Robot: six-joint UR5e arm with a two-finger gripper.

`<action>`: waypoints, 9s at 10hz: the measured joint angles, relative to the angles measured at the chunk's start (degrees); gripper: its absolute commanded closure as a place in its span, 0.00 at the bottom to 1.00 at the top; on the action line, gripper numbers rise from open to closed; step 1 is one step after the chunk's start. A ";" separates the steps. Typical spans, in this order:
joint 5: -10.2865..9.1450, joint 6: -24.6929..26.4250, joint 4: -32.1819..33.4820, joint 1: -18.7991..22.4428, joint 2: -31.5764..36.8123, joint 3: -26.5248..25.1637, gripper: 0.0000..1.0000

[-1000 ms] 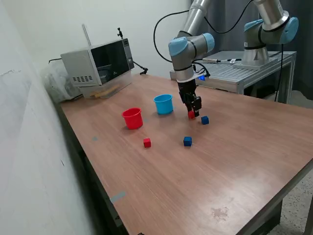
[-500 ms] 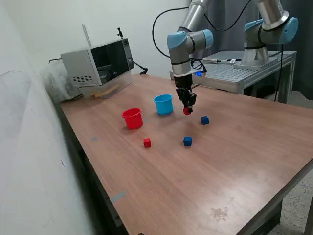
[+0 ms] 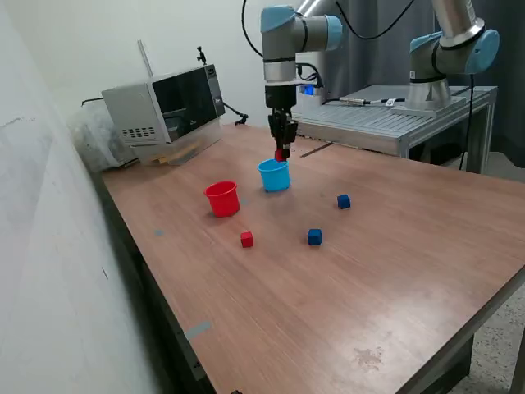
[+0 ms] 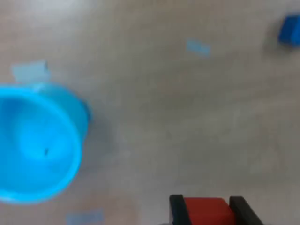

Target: Place red objects in the red bin, and blue objects in the blue bin.

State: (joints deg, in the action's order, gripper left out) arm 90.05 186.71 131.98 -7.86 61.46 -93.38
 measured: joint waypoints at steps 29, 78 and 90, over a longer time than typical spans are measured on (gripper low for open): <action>-0.19 16.94 -12.90 4.25 -23.52 36.86 0.00; -3.47 -15.54 -15.57 10.28 -17.02 29.70 0.00; -1.90 -27.92 -18.11 14.39 -27.12 31.60 0.00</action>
State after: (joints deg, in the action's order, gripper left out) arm 88.15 158.79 113.88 6.53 34.33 -61.78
